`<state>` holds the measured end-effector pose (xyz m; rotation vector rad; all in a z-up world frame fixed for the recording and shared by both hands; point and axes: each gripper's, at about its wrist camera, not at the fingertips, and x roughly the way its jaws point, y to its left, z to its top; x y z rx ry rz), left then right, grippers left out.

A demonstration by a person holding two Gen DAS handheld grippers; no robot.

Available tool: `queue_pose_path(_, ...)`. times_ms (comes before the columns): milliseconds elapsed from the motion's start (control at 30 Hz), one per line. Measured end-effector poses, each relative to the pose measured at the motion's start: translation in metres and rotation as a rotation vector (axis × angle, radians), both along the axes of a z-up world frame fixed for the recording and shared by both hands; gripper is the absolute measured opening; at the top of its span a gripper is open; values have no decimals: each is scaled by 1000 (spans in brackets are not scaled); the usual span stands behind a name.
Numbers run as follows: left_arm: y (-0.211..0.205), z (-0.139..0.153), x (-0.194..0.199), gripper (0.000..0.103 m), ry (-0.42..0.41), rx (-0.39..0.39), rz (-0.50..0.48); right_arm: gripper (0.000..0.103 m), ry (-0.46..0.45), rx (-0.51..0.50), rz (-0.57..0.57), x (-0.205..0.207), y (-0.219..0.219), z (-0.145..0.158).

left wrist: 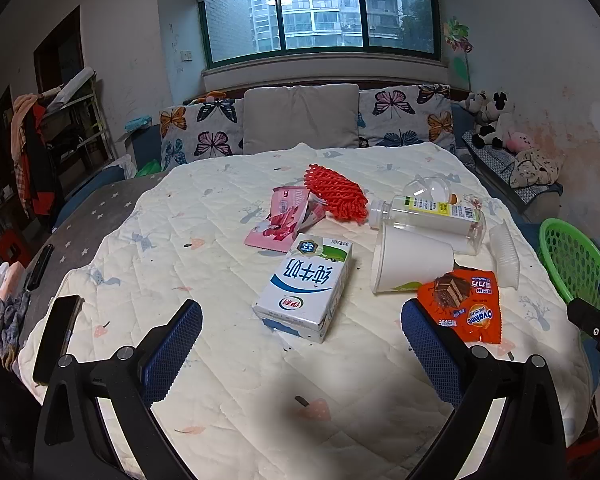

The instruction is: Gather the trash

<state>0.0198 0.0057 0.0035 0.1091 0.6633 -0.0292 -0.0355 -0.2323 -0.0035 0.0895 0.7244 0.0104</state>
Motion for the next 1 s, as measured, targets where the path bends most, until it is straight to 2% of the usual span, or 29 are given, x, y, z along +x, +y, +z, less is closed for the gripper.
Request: queue_pose_path(1000, 12, 1, 16, 97, 9, 15, 13, 99, 11, 20, 49, 24, 11, 0)
